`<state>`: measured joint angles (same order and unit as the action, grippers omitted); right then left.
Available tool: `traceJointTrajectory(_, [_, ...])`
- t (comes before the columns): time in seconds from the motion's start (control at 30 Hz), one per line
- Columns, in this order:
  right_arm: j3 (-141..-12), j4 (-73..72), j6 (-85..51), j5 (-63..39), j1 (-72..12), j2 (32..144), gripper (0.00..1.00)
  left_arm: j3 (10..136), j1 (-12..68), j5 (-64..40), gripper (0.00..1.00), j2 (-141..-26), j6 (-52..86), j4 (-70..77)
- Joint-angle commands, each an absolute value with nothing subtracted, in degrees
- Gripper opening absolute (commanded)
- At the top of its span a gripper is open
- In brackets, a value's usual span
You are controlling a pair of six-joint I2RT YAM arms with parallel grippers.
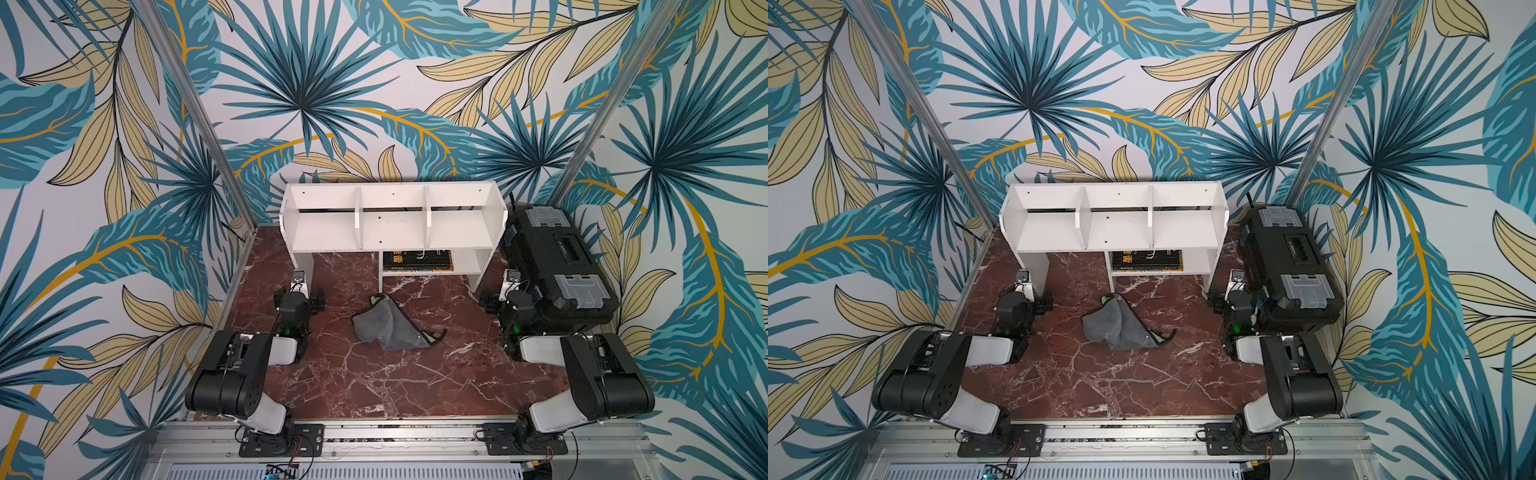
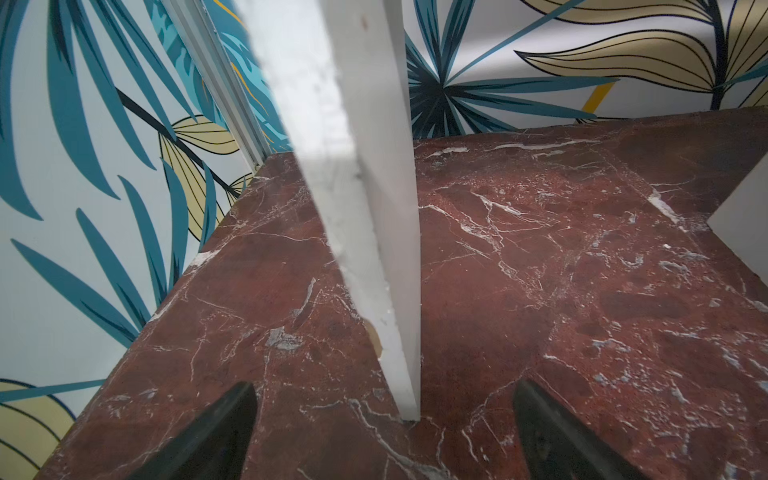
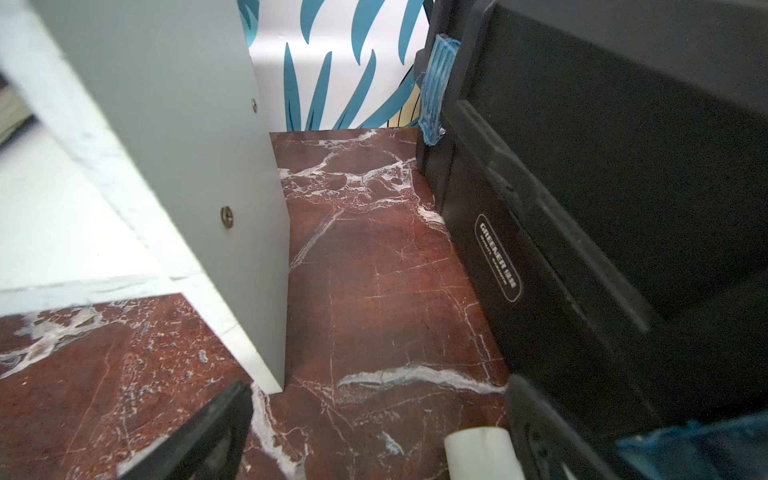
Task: Wipe the bookshelf clean with a cloth
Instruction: Pick up the cleaning item at the center of the board.
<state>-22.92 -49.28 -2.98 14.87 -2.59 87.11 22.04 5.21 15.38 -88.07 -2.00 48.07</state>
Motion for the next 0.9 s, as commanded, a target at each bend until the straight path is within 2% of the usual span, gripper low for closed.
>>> traceJointTrajectory(0.0, [-22.6,-50.1,-3.1,14.3,-2.4,86.3,1.0,22.8,5.3,14.7,1.0,-87.0,-2.3,48.0])
traceJointTrajectory(0.47, [-22.6,-50.8,-2.4,15.4,-2.5,85.5,1.0,22.9,4.5,13.2,1.0,-86.9,-2.0,47.6])
traceJointTrajectory(0.53, [-27.4,-36.2,-4.9,20.3,-2.5,79.1,1.0,23.0,4.4,13.4,1.0,-86.5,-2.0,47.7])
traceJointTrajectory(0.6, [-34.1,-17.8,-8.7,25.8,-2.5,73.4,0.99,25.5,4.4,13.9,1.0,-83.3,-2.4,41.3])
traceJointTrajectory(0.67, [-38.7,-5.0,-10.9,28.6,-2.5,68.0,1.0,32.6,4.7,14.2,1.0,-77.8,-1.9,20.2])
traceJointTrajectory(0.73, [-40.7,2.6,-12.9,28.9,-2.5,63.4,1.0,36.2,7.0,20.4,1.0,-73.8,1.5,9.7])
traceJointTrajectory(0.8, [-39.9,8.3,-21.0,35.0,-2.5,59.2,1.0,38.5,10.9,27.0,1.0,-69.2,6.0,1.1])
traceJointTrajectory(0.83, [-40.9,18.5,-32.7,38.8,-2.1,57.2,0.99,39.5,12.4,28.8,1.0,-66.6,9.9,-3.3])
traceJointTrajectory(0.87, [-41.5,22.5,-35.9,32.2,-0.8,55.5,0.99,40.2,13.2,29.5,1.0,-64.3,14.5,-7.6])
